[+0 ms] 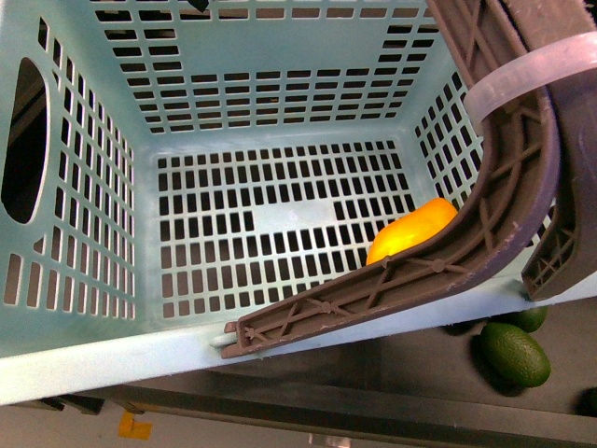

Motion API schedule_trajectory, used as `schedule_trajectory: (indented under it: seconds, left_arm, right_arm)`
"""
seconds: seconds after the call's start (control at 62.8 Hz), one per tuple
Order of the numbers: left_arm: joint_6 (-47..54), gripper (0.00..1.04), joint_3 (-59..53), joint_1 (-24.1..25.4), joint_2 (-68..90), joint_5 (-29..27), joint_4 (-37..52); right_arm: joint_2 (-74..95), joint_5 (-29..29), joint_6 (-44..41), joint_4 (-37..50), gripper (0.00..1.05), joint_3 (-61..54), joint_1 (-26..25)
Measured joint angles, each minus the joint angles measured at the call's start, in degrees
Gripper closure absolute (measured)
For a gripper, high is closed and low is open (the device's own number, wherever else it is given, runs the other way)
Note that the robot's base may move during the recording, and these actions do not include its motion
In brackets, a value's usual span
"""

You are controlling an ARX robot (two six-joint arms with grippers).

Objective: Pick mango and avocado into basket

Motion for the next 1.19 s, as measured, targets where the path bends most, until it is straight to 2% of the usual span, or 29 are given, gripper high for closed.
schedule_trajectory:
  seconds: [0.271,0.414,0.748,0.796,0.891,0.987,1.035,1.098,1.194]
  left_arm:
    - [0.0,0.91,0.0,0.0,0.0,0.0,0.0]
    - [0.0,0.91,0.0,0.0,0.0,0.0,0.0]
    - [0.0,0.91,0.0,0.4,0.1,-0.9,-0.1]
    - [0.0,0.91,0.0,0.4,0.1,-1.0,-0.1]
    - [0.0,0.91,0.0,0.4,0.1,-1.0,-0.1]
    - [0.0,0.91,0.0,0.4,0.1,-0.5,-0.1]
    - [-0.1,0.91,0.0,0.4,0.1,-0.3,-0.1]
    - [-0.2,0.91,0.0,0.3,0.1,0.1,-0.1]
    - [0.0,0.91,0.0,0.2,0.1,0.0,-0.1]
  right_arm:
    - [8.7,7.2,6.3,4.7,0.51,6.9,16.0]
    - [13.9,10.4,7.9,6.3,0.51,9.6,20.7]
    - [20.1,13.9,11.9,8.1,0.51,11.4,24.0]
    - [20.1,14.3,12.3,8.3,0.44,11.4,24.2]
    - [18.4,15.3,12.3,7.7,0.23,11.1,24.5]
    - [15.8,17.0,11.9,7.0,0.1,10.1,24.4]
    - [13.9,17.9,12.0,6.4,0.07,9.2,24.0]
    - [9.0,20.2,11.7,4.5,0.09,7.4,23.4]
    - [-0.1,26.8,11.6,-0.1,0.09,4.2,21.3]
